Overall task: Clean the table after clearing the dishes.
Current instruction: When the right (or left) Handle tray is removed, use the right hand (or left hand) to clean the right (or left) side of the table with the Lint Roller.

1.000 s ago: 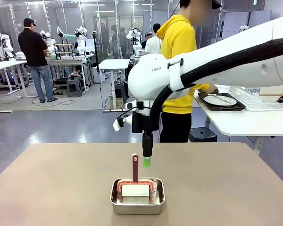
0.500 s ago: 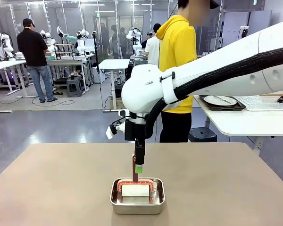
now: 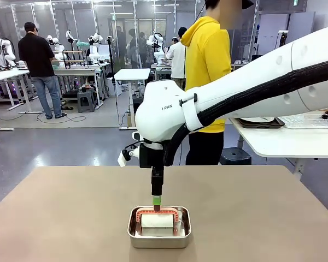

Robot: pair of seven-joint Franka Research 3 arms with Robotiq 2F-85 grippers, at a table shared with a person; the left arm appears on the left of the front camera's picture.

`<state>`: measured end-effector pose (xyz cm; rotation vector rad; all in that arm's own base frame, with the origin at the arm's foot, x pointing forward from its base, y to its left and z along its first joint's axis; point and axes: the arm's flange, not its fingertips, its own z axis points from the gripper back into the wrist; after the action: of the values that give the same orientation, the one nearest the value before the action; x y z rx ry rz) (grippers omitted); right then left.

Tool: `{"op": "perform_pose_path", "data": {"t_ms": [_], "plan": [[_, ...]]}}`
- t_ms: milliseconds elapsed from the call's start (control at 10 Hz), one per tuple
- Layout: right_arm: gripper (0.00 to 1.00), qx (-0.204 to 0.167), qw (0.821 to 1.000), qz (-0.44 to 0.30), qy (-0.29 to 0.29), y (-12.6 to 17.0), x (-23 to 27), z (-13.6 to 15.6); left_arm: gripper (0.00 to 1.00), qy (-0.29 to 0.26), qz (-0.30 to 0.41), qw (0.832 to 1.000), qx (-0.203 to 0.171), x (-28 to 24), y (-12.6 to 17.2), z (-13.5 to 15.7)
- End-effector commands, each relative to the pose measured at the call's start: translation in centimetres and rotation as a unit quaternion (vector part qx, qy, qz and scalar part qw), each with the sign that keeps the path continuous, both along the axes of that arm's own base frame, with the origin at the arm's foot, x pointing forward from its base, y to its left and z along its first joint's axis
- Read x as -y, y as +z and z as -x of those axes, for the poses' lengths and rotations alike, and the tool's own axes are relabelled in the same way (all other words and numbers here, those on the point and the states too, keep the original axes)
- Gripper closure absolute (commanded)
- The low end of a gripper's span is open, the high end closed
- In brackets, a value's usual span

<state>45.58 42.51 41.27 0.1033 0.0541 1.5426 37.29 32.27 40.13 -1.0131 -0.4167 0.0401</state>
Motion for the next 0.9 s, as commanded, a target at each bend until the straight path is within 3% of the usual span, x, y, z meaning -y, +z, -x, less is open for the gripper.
{"op": "perform_pose_path", "data": {"t_ms": [0,100,200,300,400,500,600,700,800], "plan": [[0.00,0.017,1.000,0.011,-0.018,-0.20,-0.42,0.86,0.00,-0.002,0.000,1.000,-0.001,-0.15,0.27,0.46],[0.00,0.019,0.999,0.017,-0.020,-0.16,-0.49,0.88,0.00,-0.002,0.000,1.000,-0.001,-0.15,0.27,0.46],[0.19,0.021,0.999,0.016,-0.020,-0.13,-0.50,0.83,0.00,-0.002,0.000,1.000,-0.001,-0.15,0.27,0.46],[0.19,0.021,0.999,0.017,-0.019,-0.07,-0.59,0.81,0.00,-0.002,0.000,1.000,-0.001,-0.15,0.27,0.46],[0.38,0.022,0.999,0.017,-0.022,0.06,-0.52,0.76,0.00,-0.002,0.000,1.000,-0.001,-0.15,0.27,0.46],[0.21,0.022,0.999,0.017,-0.023,0.12,-0.53,0.74,0.00,-0.002,0.000,1.000,-0.001,-0.15,0.27,0.46],[0.58,0.022,0.999,0.018,-0.022,0.14,-0.57,0.76,0.00,-0.002,0.000,1.000,-0.001,-0.15,0.27,0.46],[0.41,0.021,0.999,0.018,-0.022,0.10,-0.55,0.74,0.00,-0.002,0.000,1.000,-0.001,-0.15,0.27,0.46],[0.77,0.020,0.999,0.018,-0.024,0.16,-0.50,0.81,0.00,-0.002,0.000,1.000,-0.001,-0.15,0.27,0.46]]}}
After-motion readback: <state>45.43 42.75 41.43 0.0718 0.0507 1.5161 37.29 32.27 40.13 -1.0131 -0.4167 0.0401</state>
